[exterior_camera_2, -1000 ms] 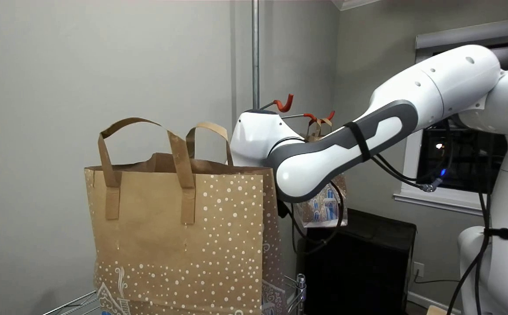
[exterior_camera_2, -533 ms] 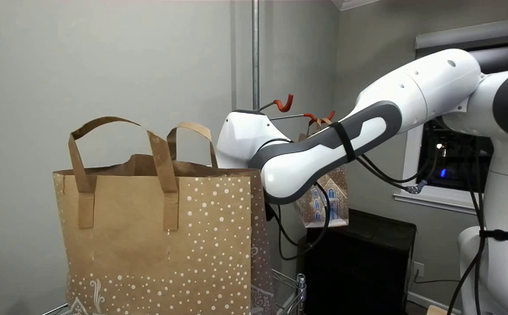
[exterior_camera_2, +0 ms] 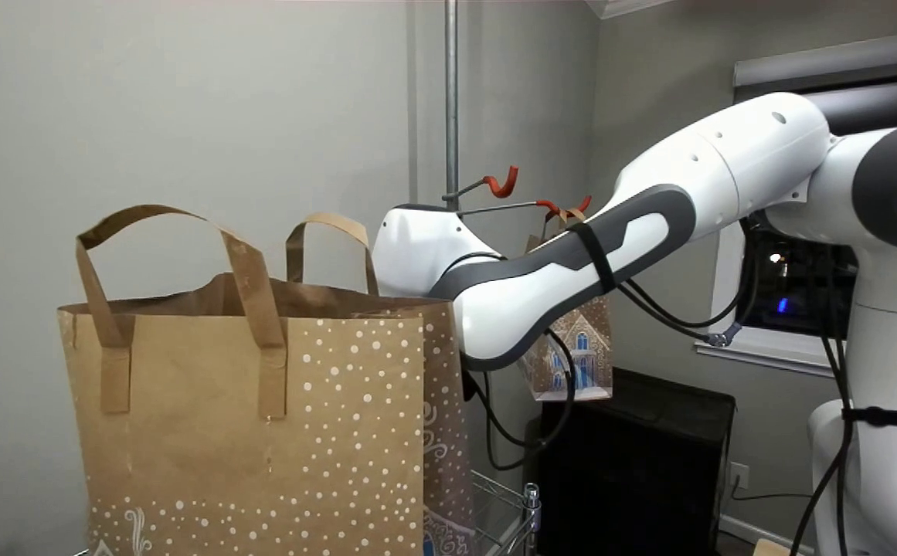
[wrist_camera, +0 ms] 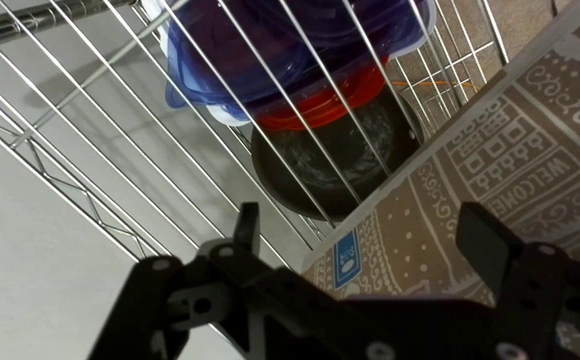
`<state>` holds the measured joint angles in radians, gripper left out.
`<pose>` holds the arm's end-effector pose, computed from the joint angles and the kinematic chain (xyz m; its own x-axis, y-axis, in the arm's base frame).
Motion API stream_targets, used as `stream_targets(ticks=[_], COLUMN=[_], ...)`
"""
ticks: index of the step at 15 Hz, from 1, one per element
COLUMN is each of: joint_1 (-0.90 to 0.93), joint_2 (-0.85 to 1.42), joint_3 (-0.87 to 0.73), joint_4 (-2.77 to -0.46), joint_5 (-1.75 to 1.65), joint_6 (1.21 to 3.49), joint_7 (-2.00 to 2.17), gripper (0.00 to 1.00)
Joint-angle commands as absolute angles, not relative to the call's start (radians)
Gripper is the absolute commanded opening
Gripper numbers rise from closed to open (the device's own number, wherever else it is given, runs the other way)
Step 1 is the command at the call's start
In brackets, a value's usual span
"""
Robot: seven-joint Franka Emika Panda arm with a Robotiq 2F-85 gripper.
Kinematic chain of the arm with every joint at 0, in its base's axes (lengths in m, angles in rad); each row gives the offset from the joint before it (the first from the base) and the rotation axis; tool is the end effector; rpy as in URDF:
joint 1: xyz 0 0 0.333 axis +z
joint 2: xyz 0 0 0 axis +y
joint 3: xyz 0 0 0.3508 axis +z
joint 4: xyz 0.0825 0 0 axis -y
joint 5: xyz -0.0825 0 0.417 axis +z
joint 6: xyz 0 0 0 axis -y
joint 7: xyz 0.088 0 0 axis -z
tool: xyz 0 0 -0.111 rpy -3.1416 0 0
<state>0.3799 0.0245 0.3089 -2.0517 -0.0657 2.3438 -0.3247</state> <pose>0.4723 0.3860 0.4689 0.4683 0.8518 0.2348 0.8529 -0.5052 0.1318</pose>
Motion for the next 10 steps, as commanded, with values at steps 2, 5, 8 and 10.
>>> stream_targets(ticks=[2, 5, 8, 10], joint_1=[0.361, 0.360, 0.362, 0.361], joint_2=[0.028, 0.036, 0.046, 0.046], joint_3=[0.318, 0.323, 0.332, 0.339], joint_4=[-2.068, -2.077, -2.081, -2.095], joint_5=[-0.109, -0.091, -0.081, -0.057], joint_6=[2.278, 2.263, 2.264, 2.266], joint_7=[-0.323, -0.346, -0.353, -0.370], gripper=[1.00, 1.00, 1.00, 1.00])
